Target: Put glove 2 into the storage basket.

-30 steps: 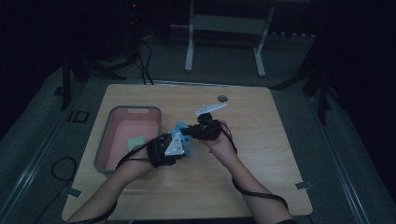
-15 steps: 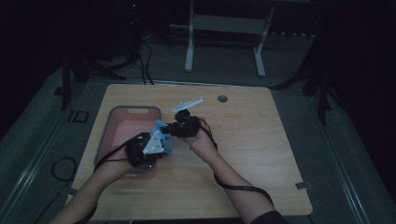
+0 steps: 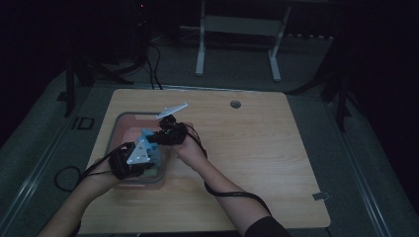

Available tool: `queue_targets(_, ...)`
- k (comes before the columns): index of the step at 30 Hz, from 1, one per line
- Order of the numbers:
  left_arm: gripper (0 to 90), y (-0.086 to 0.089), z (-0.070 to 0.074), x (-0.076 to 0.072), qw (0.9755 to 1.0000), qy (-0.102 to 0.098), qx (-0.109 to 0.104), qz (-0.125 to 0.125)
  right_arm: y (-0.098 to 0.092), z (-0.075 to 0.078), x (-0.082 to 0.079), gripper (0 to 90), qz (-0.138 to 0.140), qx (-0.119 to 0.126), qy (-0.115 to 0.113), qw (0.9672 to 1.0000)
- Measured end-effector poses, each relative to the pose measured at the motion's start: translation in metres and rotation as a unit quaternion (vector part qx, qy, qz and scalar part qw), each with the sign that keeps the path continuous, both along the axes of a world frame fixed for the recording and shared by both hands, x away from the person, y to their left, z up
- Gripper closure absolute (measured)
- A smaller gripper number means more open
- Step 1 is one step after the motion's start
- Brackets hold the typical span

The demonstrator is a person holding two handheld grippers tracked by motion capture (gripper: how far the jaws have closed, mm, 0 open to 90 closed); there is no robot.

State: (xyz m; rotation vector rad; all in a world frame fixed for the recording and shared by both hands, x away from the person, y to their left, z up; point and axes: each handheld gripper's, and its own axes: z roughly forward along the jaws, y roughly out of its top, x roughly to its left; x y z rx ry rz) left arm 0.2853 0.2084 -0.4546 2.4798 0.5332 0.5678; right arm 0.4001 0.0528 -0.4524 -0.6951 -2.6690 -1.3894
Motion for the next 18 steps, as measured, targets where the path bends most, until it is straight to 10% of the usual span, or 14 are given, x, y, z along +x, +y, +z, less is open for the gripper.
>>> queue_targets(18, 75.1, 0.003, -0.031, 0.012, 0.9983, 0.053, 0.026, 0.005, 0.017, -0.038, 0.005, 81.9, -0.003, -0.040, 0.022, 0.9990)
